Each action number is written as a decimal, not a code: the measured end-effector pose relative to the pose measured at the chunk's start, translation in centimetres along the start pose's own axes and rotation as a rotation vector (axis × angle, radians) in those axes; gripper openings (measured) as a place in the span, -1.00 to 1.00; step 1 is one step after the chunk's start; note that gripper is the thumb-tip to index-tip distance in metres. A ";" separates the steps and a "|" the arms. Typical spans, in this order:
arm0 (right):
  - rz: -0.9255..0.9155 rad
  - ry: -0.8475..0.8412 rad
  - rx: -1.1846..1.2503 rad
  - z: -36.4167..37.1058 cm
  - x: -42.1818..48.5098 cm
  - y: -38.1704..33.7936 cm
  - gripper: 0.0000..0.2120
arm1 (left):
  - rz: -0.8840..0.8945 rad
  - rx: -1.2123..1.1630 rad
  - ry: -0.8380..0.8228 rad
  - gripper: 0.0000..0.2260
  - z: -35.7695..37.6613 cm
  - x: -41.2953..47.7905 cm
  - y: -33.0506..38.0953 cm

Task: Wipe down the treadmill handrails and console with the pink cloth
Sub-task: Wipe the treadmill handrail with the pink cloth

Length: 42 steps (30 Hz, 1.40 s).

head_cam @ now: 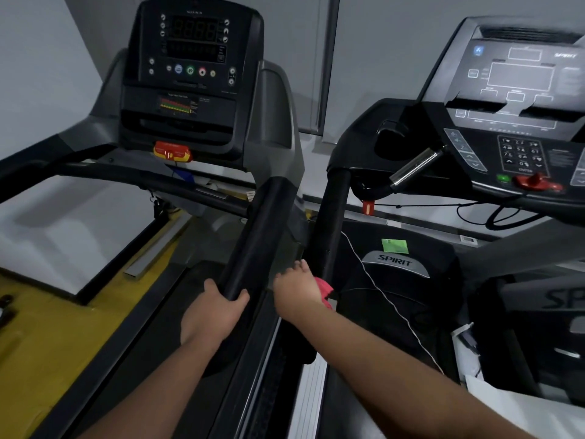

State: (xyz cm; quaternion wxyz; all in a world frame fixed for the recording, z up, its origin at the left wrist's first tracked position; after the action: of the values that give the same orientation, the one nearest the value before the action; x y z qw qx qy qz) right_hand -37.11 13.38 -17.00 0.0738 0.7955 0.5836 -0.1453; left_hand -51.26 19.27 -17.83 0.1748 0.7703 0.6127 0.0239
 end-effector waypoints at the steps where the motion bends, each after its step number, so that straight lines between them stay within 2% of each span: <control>1: -0.005 -0.046 -0.067 0.3 0.5 -0.4 -0.57 | -0.002 -0.001 -0.003 -0.54 0.0 0.0 0.0; 3: -0.045 -0.066 -0.130 0.8 0.3 -1.3 -0.57 | -0.003 -0.005 -0.014 -0.51 0.0 0.0 -0.1; 5: -0.127 -0.012 -0.109 1.0 -1.1 -1.7 -0.57 | -0.007 -0.012 -0.017 -0.49 0.1 0.1 -0.3; 8: -0.314 0.170 0.156 1.1 -3.7 -0.9 -0.69 | -0.015 -0.008 -0.009 -0.48 0.2 0.2 -0.4; 10: -0.405 0.276 0.334 1.4 -4.8 0.7 -0.67 | -0.020 -0.004 -0.001 -0.50 0.1 0.2 -0.4; 13: -0.407 0.274 0.406 1.9 -4.2 2.2 -0.60 | -0.019 -0.004 -0.001 -0.52 0.2 0.1 -0.3; 15: -0.318 0.236 0.343 1.0 -2.9 2.0 -0.60 | -0.022 0.005 0.004 -0.54 0.0 0.0 -0.2; 18: -0.174 0.126 0.157 -0.4 -0.6 0.9 -0.75 | -0.024 0.018 0.010 -0.56 -0.2 0.0 -0.1; 21: -0.156 0.000 -0.076 -0.2 -0.1 -0.7 -0.73 | -0.016 0.015 -0.002 -0.55 -0.1 -0.1 -0.1; 23: -0.196 0.016 -0.129 0.5 -0.9 -1.6 -0.67 | -0.016 0.013 -0.005 -0.52 -0.1 -0.2 -0.2; 25: -0.266 0.089 -0.039 1.1 -2.3 -1.8 -0.66 | -0.018 0.020 0.004 -0.49 -0.1 -0.3 -0.3; 28: -0.433 0.279 0.297 0.9 -4.0 0.3 -0.70 | -0.017 0.020 0.010 -0.51 -0.1 -0.4 -0.3; 31: -0.456 0.286 0.442 1.2 -3.9 2.7 -0.70 | -0.015 0.022 0.013 -0.54 0.0 -0.4 -0.2; 35: -0.313 0.145 0.232 0.0 -1.5 1.5 -0.75 | -0.018 0.040 0.019 -0.54 0.0 -0.3 -0.2; 38: -0.185 -0.019 -0.062 -0.1 -0.5 -0.6 -0.71 | -0.009 0.044 0.018 -0.53 0.0 -0.4 -0.2; 40: -0.195 -0.029 -0.192 0.9 -1.0 -2.4 -0.64 | -0.007 0.054 0.019 -0.50 -0.1 -0.6 -0.2; 42: -0.251 -0.001 -0.170 1.7 -2.4 -3.4 -0.64 | -0.007 0.055 0.014 -0.48 0.0 -0.6 -0.4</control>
State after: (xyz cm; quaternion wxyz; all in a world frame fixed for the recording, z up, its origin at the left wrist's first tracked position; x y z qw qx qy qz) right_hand -41.27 11.78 -17.66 0.1226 0.7069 0.6888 -0.1040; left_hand -51.74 18.73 -17.83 0.1495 0.7724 0.6172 0.0119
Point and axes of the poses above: each hand's wrist, its own x-axis towards the middle knuckle, its own z-axis out of the palm, y = z × x, the point moved 7 cm from there along x, towards the middle knuckle, and after that the axes turned 12 degrees about x, right-handed, at the moved point
